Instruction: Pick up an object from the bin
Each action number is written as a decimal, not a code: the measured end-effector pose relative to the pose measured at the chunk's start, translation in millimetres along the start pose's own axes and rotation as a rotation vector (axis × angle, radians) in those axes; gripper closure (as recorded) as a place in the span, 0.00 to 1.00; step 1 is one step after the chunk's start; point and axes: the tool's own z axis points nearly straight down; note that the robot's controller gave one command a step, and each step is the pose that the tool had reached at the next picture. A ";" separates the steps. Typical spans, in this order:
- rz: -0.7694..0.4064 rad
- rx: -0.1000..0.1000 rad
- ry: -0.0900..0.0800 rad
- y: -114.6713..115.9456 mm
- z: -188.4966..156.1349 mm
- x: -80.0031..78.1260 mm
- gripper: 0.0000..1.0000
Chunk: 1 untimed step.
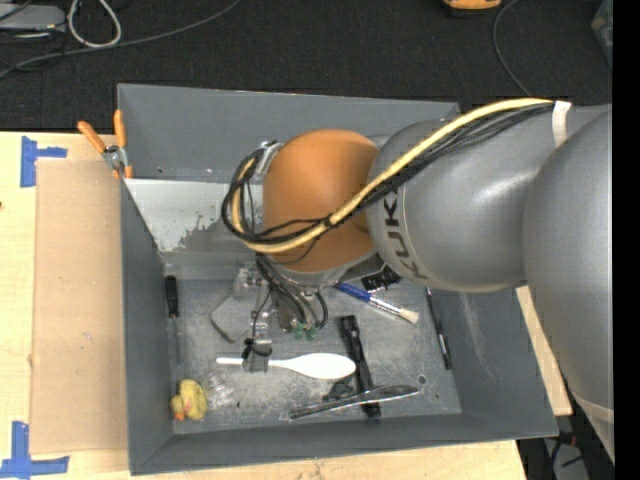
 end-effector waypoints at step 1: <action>0.005 -0.001 -0.007 -1.4 -3.2 -2.3 0.00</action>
Offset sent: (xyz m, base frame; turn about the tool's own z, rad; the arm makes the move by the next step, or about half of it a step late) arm 0.0180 -0.0545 -0.1084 0.0787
